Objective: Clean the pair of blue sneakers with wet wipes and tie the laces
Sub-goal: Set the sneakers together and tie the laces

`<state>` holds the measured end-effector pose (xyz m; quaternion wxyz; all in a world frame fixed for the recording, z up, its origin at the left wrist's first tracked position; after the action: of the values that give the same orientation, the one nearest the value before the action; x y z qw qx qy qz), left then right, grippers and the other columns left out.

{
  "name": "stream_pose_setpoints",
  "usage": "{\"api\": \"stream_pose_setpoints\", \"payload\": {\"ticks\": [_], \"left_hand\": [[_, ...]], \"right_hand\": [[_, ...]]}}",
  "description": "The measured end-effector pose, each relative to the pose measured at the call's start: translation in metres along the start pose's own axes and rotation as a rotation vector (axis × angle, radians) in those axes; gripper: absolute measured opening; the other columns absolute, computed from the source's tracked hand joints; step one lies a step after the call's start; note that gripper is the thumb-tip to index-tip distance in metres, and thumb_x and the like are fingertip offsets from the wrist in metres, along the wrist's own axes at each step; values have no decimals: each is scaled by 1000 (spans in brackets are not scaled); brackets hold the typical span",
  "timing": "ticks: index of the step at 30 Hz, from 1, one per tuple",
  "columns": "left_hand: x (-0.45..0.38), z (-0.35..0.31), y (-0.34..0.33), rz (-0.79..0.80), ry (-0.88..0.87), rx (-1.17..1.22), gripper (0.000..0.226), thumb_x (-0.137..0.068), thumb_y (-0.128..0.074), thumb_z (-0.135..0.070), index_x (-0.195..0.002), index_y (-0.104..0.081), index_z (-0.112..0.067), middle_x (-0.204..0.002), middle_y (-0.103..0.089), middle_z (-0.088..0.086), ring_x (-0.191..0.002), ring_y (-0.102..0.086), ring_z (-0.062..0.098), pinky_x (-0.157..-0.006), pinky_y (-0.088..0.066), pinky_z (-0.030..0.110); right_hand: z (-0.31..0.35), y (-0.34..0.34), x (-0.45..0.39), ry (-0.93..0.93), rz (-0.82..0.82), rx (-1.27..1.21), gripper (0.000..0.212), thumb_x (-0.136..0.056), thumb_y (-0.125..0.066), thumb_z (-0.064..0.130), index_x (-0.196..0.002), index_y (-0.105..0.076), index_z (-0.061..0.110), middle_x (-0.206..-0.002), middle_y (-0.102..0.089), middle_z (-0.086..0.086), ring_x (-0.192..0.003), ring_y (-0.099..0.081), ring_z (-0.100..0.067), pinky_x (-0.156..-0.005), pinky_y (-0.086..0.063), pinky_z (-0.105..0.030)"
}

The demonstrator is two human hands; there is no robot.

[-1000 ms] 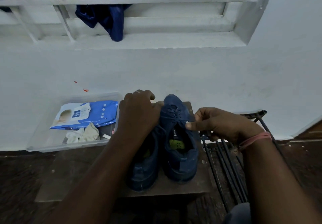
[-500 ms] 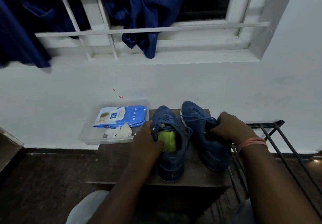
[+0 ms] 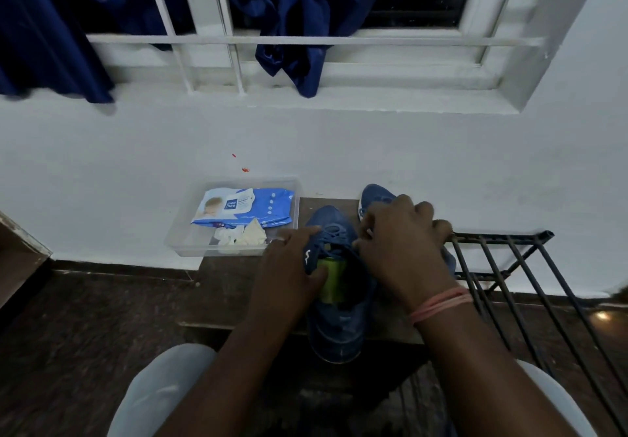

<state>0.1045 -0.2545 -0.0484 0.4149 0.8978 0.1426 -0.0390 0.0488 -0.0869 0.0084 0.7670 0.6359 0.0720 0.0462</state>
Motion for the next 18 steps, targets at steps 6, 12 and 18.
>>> {"api": "stream_pose_setpoints", "payload": {"ticks": [6,12,18], "left_hand": [[-19,-22,2,-152,-256,-97,11,-80,-78,-26,-90,-77,-27,-99,-66,-10,-91,-59,13,-78,-48,31],[-19,8,1,-114,85,299,14,-83,-78,-16,-84,-74,-29,-78,-66,-21,-77,-59,-9,-66,-40,3],[-22,18,-7,-78,195,489,19,-91,-68,-6,-88,-70,-25,-76,-73,-14,-75,-69,0,-72,-53,26]], "right_hand": [[-2,-38,10,64,91,-117,53,-81,-70,41,-120,-41,22,-120,-50,-7,-112,-50,-35,-94,-44,-49],[-2,-44,2,119,283,-275,42,-76,-81,44,-97,-50,24,-91,-60,6,-88,-59,-18,-73,-46,-32],[-18,-54,2,21,486,-333,34,-77,-84,38,-92,-73,9,-89,-73,-11,-83,-69,-23,-74,-53,-34]]}}
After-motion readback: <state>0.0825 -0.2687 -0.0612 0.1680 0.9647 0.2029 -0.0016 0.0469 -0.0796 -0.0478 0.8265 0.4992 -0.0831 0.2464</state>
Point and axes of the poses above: each hand's wrist, its own x-axis away from the middle knuckle, its own y-axis out of the back of the hand, z = x × y, the point moved 10 cm from there along -x, towards the middle knuckle
